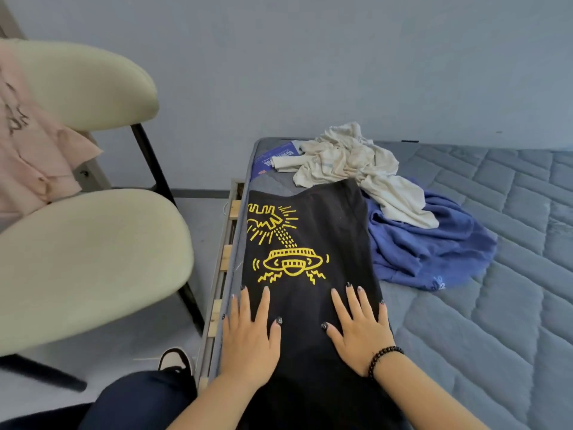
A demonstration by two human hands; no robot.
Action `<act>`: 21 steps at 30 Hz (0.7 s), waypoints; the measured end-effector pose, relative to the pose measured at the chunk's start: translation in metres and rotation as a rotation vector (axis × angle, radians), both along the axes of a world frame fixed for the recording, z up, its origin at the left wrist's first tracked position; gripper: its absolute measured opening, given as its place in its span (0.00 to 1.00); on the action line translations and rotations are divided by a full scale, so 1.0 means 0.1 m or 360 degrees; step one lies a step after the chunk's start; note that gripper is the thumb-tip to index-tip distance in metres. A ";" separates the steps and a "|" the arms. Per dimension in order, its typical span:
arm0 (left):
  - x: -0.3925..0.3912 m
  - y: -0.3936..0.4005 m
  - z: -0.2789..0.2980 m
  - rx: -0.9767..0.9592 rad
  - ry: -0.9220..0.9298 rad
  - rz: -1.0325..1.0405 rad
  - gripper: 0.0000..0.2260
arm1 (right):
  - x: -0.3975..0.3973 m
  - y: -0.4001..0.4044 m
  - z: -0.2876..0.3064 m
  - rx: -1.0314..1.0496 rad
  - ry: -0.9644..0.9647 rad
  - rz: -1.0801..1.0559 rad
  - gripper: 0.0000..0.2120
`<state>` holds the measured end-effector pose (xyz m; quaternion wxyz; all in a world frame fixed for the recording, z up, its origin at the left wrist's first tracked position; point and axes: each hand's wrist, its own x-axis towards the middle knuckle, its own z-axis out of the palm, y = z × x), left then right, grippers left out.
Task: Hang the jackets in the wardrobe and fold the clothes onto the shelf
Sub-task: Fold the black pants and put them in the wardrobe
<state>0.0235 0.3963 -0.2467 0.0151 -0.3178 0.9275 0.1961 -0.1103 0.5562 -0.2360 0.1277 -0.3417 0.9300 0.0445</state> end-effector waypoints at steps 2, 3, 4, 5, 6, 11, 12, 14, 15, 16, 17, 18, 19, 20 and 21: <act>0.17 0.14 0.01 0.0027 -0.0031 0.0021 0.29 | 0.18 0.19 0.03 -0.0002 -0.0023 -0.0008 0.58; 0.25 0.21 0.02 0.0038 -0.0057 0.0024 0.29 | 0.26 0.28 0.03 -0.0008 -0.0031 -0.0011 0.58; 0.32 0.28 0.04 0.0047 -0.0070 0.0027 0.29 | 0.34 0.37 0.03 -0.0016 -0.0034 -0.0018 0.57; 0.39 0.35 0.06 0.0058 -0.0068 0.0031 0.30 | 0.41 0.45 0.03 -0.0034 -0.0035 -0.0033 0.56; 0.46 0.42 0.09 0.0081 -0.0063 0.0045 0.30 | 0.47 0.51 0.03 -0.0068 -0.0044 -0.0057 0.54; 0.77 0.76 0.19 0.0320 -0.0013 0.0227 0.36 | 0.76 0.71 0.03 -0.0391 -0.0091 -0.0345 0.33; 0.83 0.84 0.21 0.0331 0.0006 0.0256 0.37 | 0.82 0.77 0.02 -0.0482 -0.0088 -0.0410 0.33; 0.91 0.94 0.24 0.0360 0.0016 0.0322 0.38 | 1.00 0.88 0.02 -0.0650 -0.0049 -0.0515 0.33; 0.94 0.96 0.23 0.0432 0.0026 0.0381 0.38 | 1.11 0.95 0.01 -0.0727 -0.0031 -0.0562 0.32; 0.97 0.97 0.23 0.0563 0.0047 0.0443 0.38 | 1.21 1.01 0.00 -0.0810 -0.0041 -0.0615 0.31; 1.00 0.97 0.23 0.0725 0.0094 0.0497 0.37 | 1.30 1.06 0.00 -0.0892 -0.0096 -0.0672 0.29; 1.03 0.95 0.22 0.0879 0.0136 0.0546 0.35 | 1.37 1.11 0.00 -0.0971 -0.0164 -0.0722 0.29; 1.06 0.95 0.23 0.0998 0.0182 0.0576 0.32 | 1.39 1.14 0.02 -0.1040 -0.0237 -0.0764 0.29; 1.08 0.95 0.26 0.1081 0.0210 0.0594 0.30 | 1.39 1.17 0.04 -0.1088 -0.0306 -0.0799 0.29; 1.11 0.95 0.29 0.1124 0.0228 0.0585 0.32 | 1.36 1.19 0.06 -0.1127 -0.0379 -0.0829 0.29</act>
